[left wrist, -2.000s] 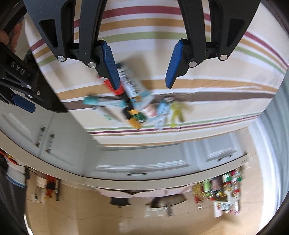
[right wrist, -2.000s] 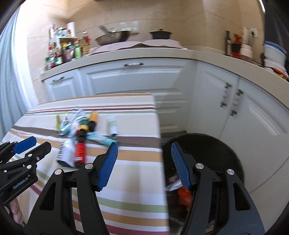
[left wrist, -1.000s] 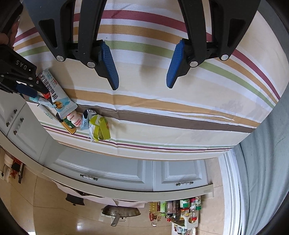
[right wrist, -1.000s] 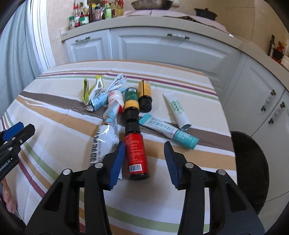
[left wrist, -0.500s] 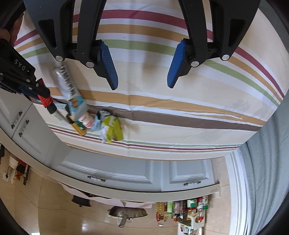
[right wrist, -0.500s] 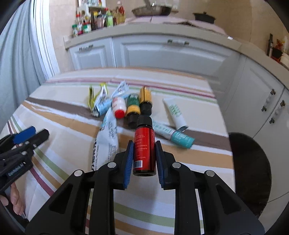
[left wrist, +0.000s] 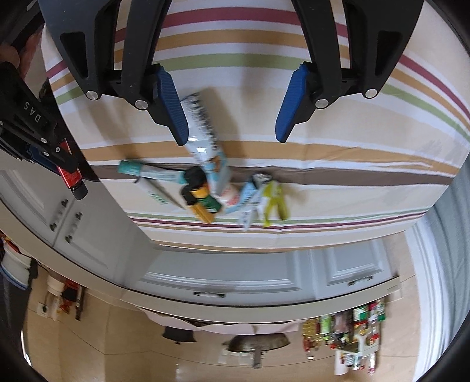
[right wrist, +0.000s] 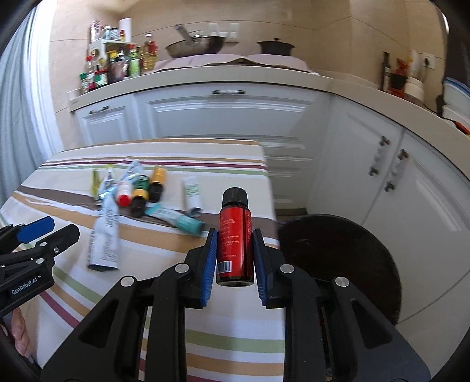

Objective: Collect trash
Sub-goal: 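Grasp the printed white tube with the left gripper while the right carries the red bottle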

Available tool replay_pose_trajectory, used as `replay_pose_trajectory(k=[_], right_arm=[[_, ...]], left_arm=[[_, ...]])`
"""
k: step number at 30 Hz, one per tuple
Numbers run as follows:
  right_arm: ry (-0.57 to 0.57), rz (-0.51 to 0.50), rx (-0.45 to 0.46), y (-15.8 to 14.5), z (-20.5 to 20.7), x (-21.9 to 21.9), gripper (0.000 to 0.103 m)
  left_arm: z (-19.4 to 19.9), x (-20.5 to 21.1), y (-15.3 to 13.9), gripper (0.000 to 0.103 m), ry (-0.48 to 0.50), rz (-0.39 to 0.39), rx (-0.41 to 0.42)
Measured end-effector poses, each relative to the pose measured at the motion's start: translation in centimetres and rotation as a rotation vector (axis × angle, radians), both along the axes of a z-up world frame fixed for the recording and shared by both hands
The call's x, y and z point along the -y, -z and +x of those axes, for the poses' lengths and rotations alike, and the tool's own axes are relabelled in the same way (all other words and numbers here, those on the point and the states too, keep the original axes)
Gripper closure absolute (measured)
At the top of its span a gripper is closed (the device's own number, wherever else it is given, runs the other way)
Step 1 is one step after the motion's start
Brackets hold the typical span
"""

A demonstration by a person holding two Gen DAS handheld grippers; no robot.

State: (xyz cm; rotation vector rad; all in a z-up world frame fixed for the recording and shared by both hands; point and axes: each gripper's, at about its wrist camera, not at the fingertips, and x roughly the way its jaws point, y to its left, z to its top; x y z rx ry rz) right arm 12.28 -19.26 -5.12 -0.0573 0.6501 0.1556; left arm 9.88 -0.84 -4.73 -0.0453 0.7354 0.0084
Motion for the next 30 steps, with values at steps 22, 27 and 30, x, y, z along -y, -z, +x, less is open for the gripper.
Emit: replay_pose_trajectory(k=[22, 27, 30], right_arm=[[0.06, 0.039, -0.014, 1.6, 0.2, 4.4, 0.08], [0.055, 0.041, -0.009, 1.5, -0.1, 4.3, 0.08], [0.053, 0.04, -0.007, 1.3, -0.3, 4.1, 0.08]], left_arm=[[2.2, 2.6, 2.5, 0.069, 0.067, -0.016, -0.121], [1.4, 2.2, 2.3, 0.072, 0.077, -0.007, -0.111], [0.8, 2.0, 2.0, 0.075, 0.081, 0.005, -0.101]])
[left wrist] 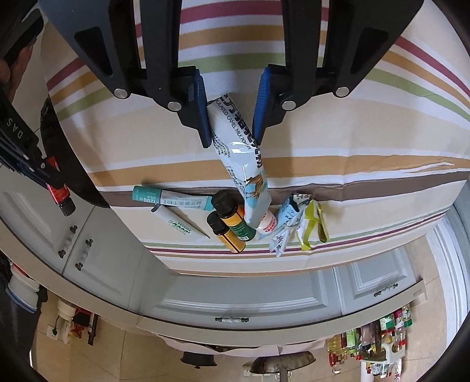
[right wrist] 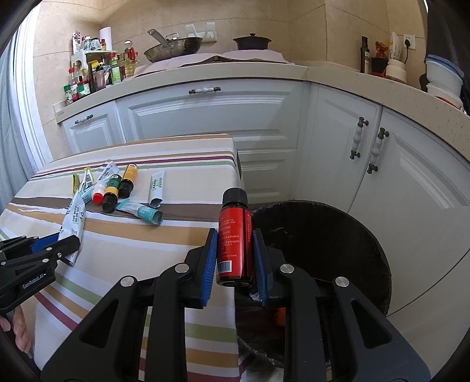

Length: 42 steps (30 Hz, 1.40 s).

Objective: Collect trash
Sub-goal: 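Grasp the printed white tube with the left gripper while the right carries the red bottle, then drop the red bottle and white tube into the black bin with both grippers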

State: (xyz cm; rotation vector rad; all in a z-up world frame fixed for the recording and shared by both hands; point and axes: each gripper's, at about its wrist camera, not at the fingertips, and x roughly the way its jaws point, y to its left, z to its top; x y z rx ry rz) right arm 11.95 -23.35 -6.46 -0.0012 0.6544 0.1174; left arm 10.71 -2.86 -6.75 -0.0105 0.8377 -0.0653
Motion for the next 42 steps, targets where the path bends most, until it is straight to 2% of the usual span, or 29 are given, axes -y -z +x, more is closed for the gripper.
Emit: replay_pose_trajectory(k=[13, 21, 34, 42], right_arm=[[0.01, -0.002, 0.035, -1.5, -1.6, -0.3, 0.08], [0.037, -0.009, 0.059, -2.5, -2.5, 0.5, 0.08], [0.15, -0.026, 0.098, -3.8, -3.1, 4.6, 0.08], [0.214, -0.024, 0.104, -3.7, -2.5, 7.7, 0.08]], left_arm=[[-1.3, -1.1, -2.2, 0.079, -0.011, 0.011, 0.066], [-1.8, 0.3, -3.7, 0.079, 0.038, -0.003, 0.11], [-0.7, 7.0, -5.2, 0.079, 0.203, -0.045, 0.163], [1.1, 11.9, -5.3, 0.079, 0.303, -0.041, 0.173]])
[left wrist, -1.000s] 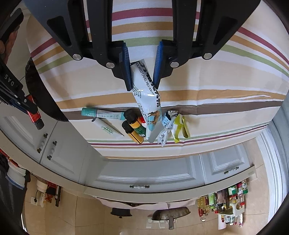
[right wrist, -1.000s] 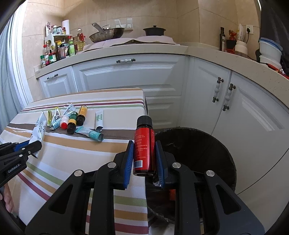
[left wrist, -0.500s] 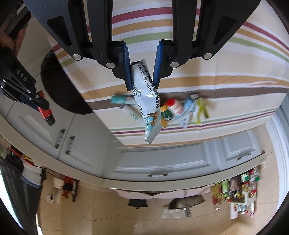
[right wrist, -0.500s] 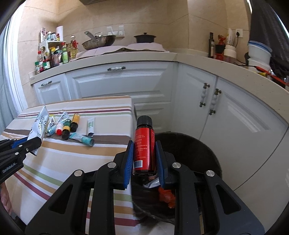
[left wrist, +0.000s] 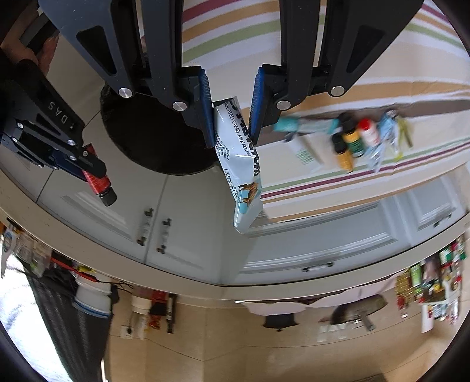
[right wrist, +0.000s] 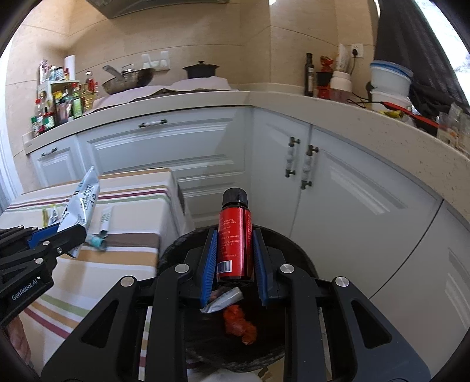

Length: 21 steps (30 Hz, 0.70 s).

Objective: Collect trash
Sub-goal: 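Drop the red bottle and white tube into the black bin with both grippers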

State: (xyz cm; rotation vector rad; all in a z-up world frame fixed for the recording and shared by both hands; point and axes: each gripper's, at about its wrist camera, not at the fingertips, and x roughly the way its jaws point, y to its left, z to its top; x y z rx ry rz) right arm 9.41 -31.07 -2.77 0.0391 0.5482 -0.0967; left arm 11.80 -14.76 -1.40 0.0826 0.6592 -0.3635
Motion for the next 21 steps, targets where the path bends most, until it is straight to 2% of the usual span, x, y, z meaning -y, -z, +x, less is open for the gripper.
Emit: replay_pose_trajectory(k=[10, 12, 15, 19, 21], right_arm=[[0.049, 0.029, -0.031, 2.1, 2.1, 2.9, 0.08], [0.052, 0.028, -0.037, 2.5, 2.7, 3.3, 0.076], [0.07, 0.026, -0.044, 3.1, 3.4, 3.9, 0.067], [0.092, 0.032, -0.037, 3.2, 3.5, 4.5, 0.064], [0.097, 0.032, -0.035, 3.2, 3.5, 4.7, 0.063]], left_arm=[[2.7, 4.6, 1.8, 0.079, 0.077, 0.031, -0.033], [3.3, 5.5, 2.3, 0.077, 0.095, 0.045, -0.046], [4.1, 6.4, 3.0, 0.069, 0.097, 0.064, -0.047], [4.4, 6.3, 3.1, 0.056, 0.089, 0.046, -0.062], [4.5, 6.1, 3.1, 0.053, 0.083, 0.043, -0.061]])
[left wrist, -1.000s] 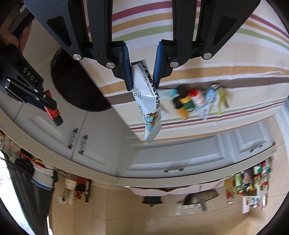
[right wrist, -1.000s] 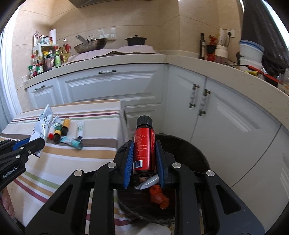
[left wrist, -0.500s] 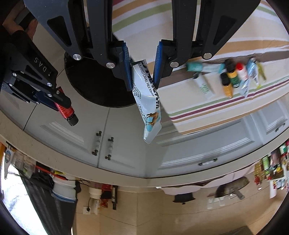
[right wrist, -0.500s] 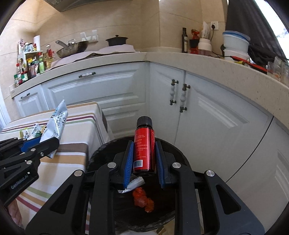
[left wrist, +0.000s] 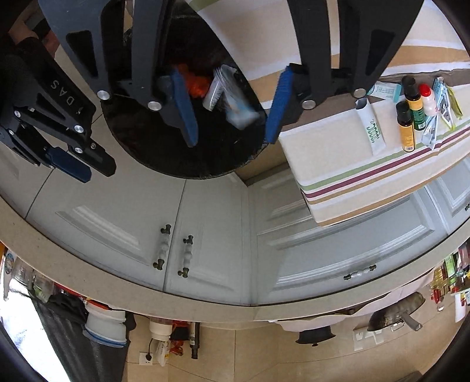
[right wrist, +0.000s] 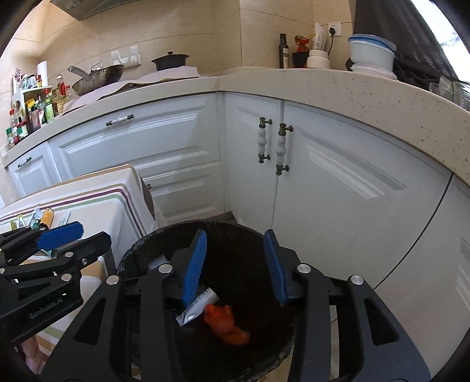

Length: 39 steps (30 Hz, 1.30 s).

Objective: Collect trash
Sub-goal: 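Drop the red bottle and white tube into the black bin with both grippers, then move both open grippers from the bin back over the table items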

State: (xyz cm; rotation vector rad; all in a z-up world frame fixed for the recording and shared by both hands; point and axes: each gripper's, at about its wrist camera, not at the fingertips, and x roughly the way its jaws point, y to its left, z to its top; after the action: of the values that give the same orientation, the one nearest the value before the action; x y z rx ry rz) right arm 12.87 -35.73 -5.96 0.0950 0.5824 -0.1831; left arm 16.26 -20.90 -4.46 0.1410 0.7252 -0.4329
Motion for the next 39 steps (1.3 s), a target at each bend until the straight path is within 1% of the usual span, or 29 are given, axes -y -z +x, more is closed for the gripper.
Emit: replay_pose_trajectory(k=[4, 6, 10, 11, 13, 17, 27, 34, 39], right_arm=[[-0.001, 0.012, 0.002, -0.2, 0.0, 0.0, 0.061], [-0.008, 0.011, 0.004, -0.4, 0.0, -0.3, 0.056], [-0.036, 0.011, 0.014, -0.9, -0.1, -1.5, 0.053], [-0.047, 0.016, 0.016, -1.1, 0.0, -2.0, 0.05], [-0.076, 0.022, 0.013, -1.2, 0.2, -3.1, 0.049], [-0.138, 0.019, 0.008, -1.4, 0.6, -5.7, 0.048], [-0.314, -0.008, -0.022, -1.6, 1.8, -13.2, 0.048], [-0.416, -0.022, -0.072, -0.9, 2.9, -17.4, 0.048], [-0.469, -0.032, -0.11, -0.2, 3.8, -19.6, 0.048]], left_arm=[[-0.1, -0.8, -0.4, 0.05, -0.018, -0.016, -0.004], [-0.2, -1.5, -0.7, 0.047, -0.029, -0.023, -0.002], [-1.1, -3.2, -1.0, 0.044, -0.057, -0.024, 0.004], [-1.3, -3.9, -1.0, 0.043, -0.068, -0.024, 0.003], [-1.7, -5.1, -1.1, 0.042, -0.09, -0.025, 0.002], [-2.4, -8.2, -1.4, 0.04, -0.157, -0.023, 0.003], [-3.7, -16.5, -1.6, 0.038, -0.342, 0.0, 0.011], [-4.2, -21.5, -1.2, 0.037, -0.455, 0.005, 0.0], [-4.3, -25.1, -0.7, 0.036, -0.537, 0.0, -0.014]])
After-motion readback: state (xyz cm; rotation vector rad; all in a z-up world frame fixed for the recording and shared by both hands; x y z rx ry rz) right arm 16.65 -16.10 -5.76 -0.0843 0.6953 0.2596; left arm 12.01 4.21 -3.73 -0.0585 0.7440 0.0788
